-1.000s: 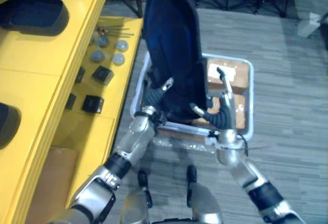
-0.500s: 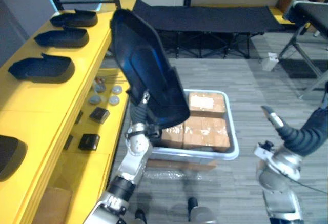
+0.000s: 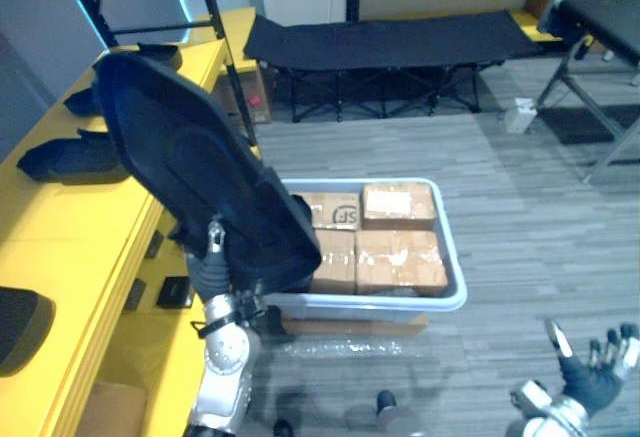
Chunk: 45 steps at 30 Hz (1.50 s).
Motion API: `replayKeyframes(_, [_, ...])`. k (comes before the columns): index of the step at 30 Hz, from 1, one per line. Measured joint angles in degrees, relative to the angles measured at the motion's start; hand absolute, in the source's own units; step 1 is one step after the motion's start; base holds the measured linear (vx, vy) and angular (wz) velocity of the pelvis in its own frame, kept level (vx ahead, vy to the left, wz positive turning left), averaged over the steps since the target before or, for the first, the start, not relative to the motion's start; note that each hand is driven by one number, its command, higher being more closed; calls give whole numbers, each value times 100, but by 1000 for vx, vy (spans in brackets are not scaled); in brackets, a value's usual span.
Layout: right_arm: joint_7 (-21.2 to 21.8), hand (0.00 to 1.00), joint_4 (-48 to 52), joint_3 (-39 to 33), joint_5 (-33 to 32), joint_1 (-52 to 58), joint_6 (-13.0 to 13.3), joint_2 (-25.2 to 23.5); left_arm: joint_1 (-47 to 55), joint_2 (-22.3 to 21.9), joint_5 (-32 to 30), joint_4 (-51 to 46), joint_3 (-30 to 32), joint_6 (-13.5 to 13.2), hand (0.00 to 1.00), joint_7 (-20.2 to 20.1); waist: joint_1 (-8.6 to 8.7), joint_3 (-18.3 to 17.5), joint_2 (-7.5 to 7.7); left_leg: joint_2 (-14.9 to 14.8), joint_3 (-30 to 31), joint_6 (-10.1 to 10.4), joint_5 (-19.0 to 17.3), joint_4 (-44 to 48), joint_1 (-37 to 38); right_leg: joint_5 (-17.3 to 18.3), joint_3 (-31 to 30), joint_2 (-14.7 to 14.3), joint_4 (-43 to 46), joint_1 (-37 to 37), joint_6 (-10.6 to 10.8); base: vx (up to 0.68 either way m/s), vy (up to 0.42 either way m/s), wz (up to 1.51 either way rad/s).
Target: Walk over and take plastic housings, then place them on the shelf
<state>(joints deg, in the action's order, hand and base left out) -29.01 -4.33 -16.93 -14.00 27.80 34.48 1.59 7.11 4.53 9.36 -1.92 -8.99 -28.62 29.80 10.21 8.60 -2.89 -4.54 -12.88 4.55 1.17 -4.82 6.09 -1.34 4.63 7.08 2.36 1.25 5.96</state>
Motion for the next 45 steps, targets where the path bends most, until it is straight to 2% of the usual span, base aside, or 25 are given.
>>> replayKeyframes(2, [198, 0, -14, -49, 18, 113, 96, -66, 363, -11, 176, -383, 136, -11, 100, -204, -3, -6, -10, -11, 6, 1, 0, 0, 3, 9, 9, -8, 6, 3, 1, 0, 0, 0])
replayKeyframes(5, [487, 0, 50, -47, 34, 191, 190, -90, 585, -7, 208, -537, 515, -151, 100, -159, -30, -4, -10, -4, 82, 2, -1, -1, 47, 85, 57, 13, 21, 89, 37, -6, 3, 14])
replayKeyframes(7, [688, 0, 195, -53, 115, 158, 265, -85, 663, 1, 196, -598, 793, -185, 100, -25, -75, -2, -18, 22, 190, 3, -7, -2, 93, 161, 183, 53, 91, 168, 35, -5, 3, 30])
replayKeyframes(11, [994, 0, 706, 117, 172, -304, 322, 25, 676, 2, -47, -1055, 1303, -253, 100, 604, -296, -16, -62, 141, 709, -19, 14, -1, -101, 356, 681, 199, 190, 247, 106, -5, 10, 63])
replayKeyframes(14, [1117, 0, 1064, 663, 174, -1014, 245, 394, 774, -3, -386, -1553, 1848, -209, 100, 973, -621, -32, -112, 241, 1188, -64, 133, 27, -315, 413, 1154, 317, 265, 297, 141, 41, 13, 92])
replayKeyframes(15, [1219, 0, 1058, 979, 136, -1482, 76, 523, 917, -25, -551, -1791, 2133, -103, 100, 1060, -806, -33, -121, 286, 1417, -57, 201, 49, -418, 436, 1407, 364, 320, 334, 146, 51, -3, 75])
replayKeyframes(16, [1289, 0, 1032, 1090, 128, -1677, 7, 561, 986, -51, -615, -1865, 2244, -61, 100, 1055, -855, -14, -112, 313, 1524, -60, 227, 65, -423, 451, 1505, 382, 315, 393, 153, 88, -10, 87])
replayKeyframes(19, [1469, 0, 774, 1778, 136, -2472, -323, 676, 1445, -148, -837, -2150, 2668, 170, 100, 967, -1253, 43, -75, 381, 1922, -62, 242, 105, -417, 520, 1930, 436, 278, 676, 174, 84, -19, 72])
replayKeyframes(21, [1558, 0, 684, 2151, 143, -2746, -494, 678, 1675, -365, -834, -2258, 2902, 189, 100, 808, -1477, 82, -16, 427, 2110, -61, 241, 129, -412, 522, 2106, 450, 225, 842, 172, 50, -15, 62])
replayKeyframes(24, [1787, 0, 574, 2575, 544, -3040, -783, 684, 1933, -581, -712, -2345, 3222, 192, 100, 577, -1753, 189, 161, 497, 2367, -62, 239, 147, -413, 523, 2229, 476, 202, 1018, 168, 19, -1, 42])
replayKeyframes(29, [2046, 0, 600, 2592, 573, -3047, -1145, 815, 1936, -604, -468, -2356, 3385, 213, 100, 122, -1759, 291, 466, 662, 2555, -135, 192, 152, -508, 582, 2240, 585, 220, 1072, 79, -29, 19, 22])
replayKeyframes(31, [2141, 0, 614, 2501, 572, -2927, -1257, 839, 1844, -603, -458, -2356, 3383, 279, 100, -11, -1709, 282, 527, 725, 2631, -161, 212, 144, -562, 708, 2225, 605, 222, 1067, -71, -31, 16, 24])
replayKeyframes(33, [2284, 0, 620, 2378, 573, -2766, -1331, 851, 1699, -604, -442, -2355, 3392, 299, 100, -33, -1701, 268, 580, 743, 2633, -164, 230, 155, -613, 790, 2204, 623, 261, 1005, -69, -11, 0, 14])
replayKeyframes(37, [2658, 0, 619, 2224, 498, -2563, -1332, 868, 1733, -608, -270, -2350, 3445, 355, 100, 59, -1614, 297, 614, 720, 2631, -133, 198, 370, -680, 748, 2169, 593, 425, 967, -8, 12, -6, 1])
replayKeyframes(39, [2799, 0, 620, 2159, 445, -2541, -1299, 908, 1783, -613, -94, -2320, 3474, 384, 100, 46, -1586, 307, 630, 703, 2601, -122, 30, 629, -803, 749, 2140, 554, 442, 969, -9, -16, -14, -5])
replayKeyframes(41, [2963, 0, 627, 1973, 226, -2371, -1224, 915, 1757, -669, 94, -2118, 3466, 386, 100, 2, -1555, 357, 593, 627, 2302, -193, -385, 1394, -1194, 751, 2213, 470, 429, 1038, -10, -28, -1, 13])
replayKeyframes(43, [3023, 0, 627, 1799, 132, -2129, -1210, 918, 1755, -746, 174, -1966, 3448, 388, 100, -138, -1517, 392, 585, 511, 2007, -179, -495, 1866, -1395, 752, 2301, 403, 427, 1184, -10, -36, 19, 50])
replayKeyframes(45, [3039, 0, 635, 1681, 131, -1954, -1169, 922, 1782, -747, 286, -1905, 3366, 390, 100, -220, -1539, 426, 645, 551, 2028, -175, -516, 1920, -1406, 817, 2362, 409, 473, 1278, -64, -37, 42, 49])
